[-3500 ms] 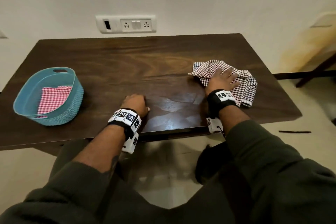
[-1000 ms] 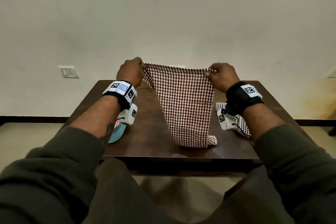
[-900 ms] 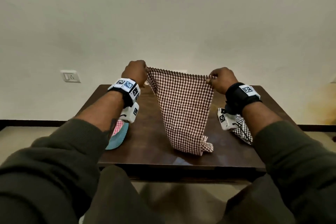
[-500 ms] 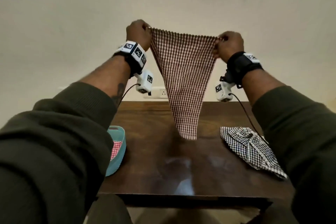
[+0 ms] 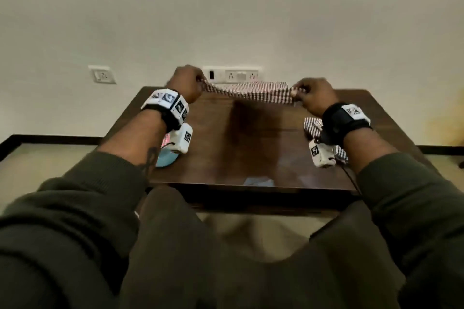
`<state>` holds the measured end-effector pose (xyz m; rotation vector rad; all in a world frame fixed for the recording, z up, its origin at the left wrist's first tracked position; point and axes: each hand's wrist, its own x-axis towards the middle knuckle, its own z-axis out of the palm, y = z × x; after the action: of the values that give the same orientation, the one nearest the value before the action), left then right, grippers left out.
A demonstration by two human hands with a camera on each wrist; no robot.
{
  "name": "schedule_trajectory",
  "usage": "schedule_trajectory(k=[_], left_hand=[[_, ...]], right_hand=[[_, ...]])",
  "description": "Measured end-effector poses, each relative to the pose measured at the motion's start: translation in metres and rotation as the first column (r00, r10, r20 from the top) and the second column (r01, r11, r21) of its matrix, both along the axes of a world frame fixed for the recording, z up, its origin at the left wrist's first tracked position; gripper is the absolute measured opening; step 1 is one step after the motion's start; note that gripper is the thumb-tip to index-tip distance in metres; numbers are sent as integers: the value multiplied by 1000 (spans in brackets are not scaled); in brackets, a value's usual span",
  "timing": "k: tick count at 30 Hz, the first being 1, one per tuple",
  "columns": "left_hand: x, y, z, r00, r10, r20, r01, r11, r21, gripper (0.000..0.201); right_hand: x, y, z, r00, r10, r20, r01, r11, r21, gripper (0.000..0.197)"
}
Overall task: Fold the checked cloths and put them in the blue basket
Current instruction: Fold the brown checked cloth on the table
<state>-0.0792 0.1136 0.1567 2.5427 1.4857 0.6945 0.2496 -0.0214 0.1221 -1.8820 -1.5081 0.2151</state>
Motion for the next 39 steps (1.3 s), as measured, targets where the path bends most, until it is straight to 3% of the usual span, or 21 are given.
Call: schedule_trajectory(k=[3,6,10,15,18,22,25,27,29,33,39], left_hand=[[-10,-37,-56,981,-82,-177,48,980,-192,17],[-17,-62,-95,962,-144,-233,60,941,-332,14],[-25,-84,-104,956,-225,-188,94,841,-532,10],[-37,-98,-85,962,-266,-63,132,654,-745,13],[-38,-87,-74,965,-254,-69,115,643,-757,13],[-26,-54,-68,970,-226,-94,102,723,-683,13],[4,-15,-93,992,-81,-95,22,863,-504,16],[23,11,-115,994,0,-105,-44,908,-417,19],[43,41,-137,990,47,-134,-97,913,-396,22],[78,92,-174,981,111,-160,-165,910,-381,25],[100,133,-217,960,174,-220,-247,896,-369,27]], right_hand=[[-9,-36,-54,997,46,58,-35,983,-178,10],[-12,-62,-79,994,87,66,-63,951,-302,8],[-12,-84,-85,981,81,-174,-152,885,-440,8],[-8,-103,-69,877,90,-473,-377,739,-558,13],[0,-101,-61,790,113,-603,-470,743,-477,15],[11,-73,-61,709,77,-701,-465,799,-382,26],[18,-28,-82,776,-8,-631,-269,900,-342,8],[21,0,-100,838,-101,-536,-103,936,-337,3],[28,35,-121,878,-190,-439,23,934,-358,5],[48,101,-160,953,-234,-194,138,901,-412,8],[59,149,-191,964,-265,38,256,871,-419,16]])
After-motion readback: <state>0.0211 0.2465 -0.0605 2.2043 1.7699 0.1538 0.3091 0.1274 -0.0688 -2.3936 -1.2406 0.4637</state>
